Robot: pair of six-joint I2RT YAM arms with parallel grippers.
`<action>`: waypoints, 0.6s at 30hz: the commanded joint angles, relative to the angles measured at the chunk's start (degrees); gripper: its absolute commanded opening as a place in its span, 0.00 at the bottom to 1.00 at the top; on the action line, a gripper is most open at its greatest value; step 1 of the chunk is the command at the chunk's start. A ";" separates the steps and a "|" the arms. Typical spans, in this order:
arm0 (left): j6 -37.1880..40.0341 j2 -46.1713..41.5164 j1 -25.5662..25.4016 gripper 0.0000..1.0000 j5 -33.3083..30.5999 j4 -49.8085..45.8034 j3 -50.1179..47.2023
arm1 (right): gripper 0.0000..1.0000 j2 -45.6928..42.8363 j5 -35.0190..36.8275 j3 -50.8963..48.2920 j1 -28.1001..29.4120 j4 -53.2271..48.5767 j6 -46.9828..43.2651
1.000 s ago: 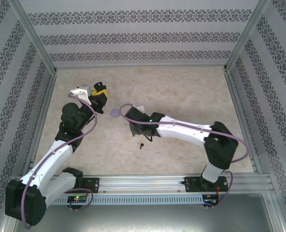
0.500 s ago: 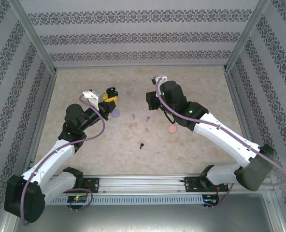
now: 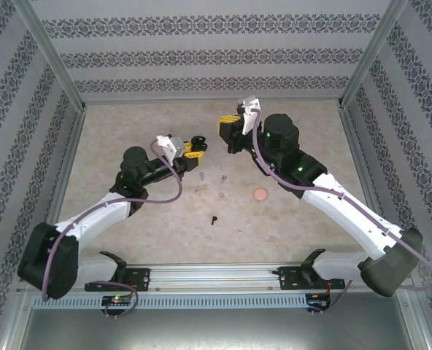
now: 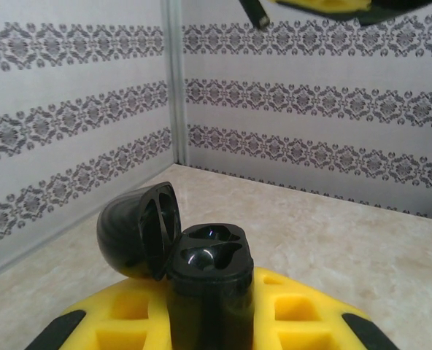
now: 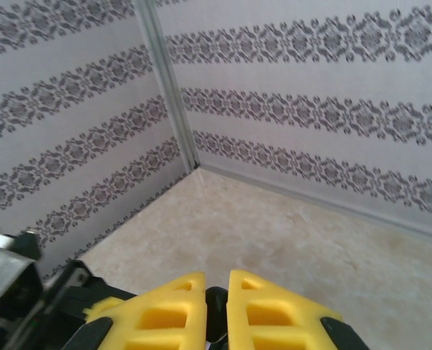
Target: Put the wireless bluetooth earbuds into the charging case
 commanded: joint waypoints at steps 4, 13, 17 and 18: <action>0.85 7.15 -2.27 0.00 1.91 13.43 4.89 | 0.11 -2.70 -7.62 -4.07 -1.48 8.81 -3.50; 5.20 13.66 -4.21 0.00 -1.59 21.18 9.04 | 0.10 -6.95 -6.74 -6.84 -1.60 10.28 -5.42; 6.90 14.90 -4.53 0.00 -1.28 21.50 11.22 | 0.10 -7.65 -6.06 -7.63 -1.71 11.23 -5.84; 7.04 15.15 -4.59 0.00 -0.98 21.64 11.68 | 0.10 -7.62 -5.85 -7.71 -1.72 11.37 -6.01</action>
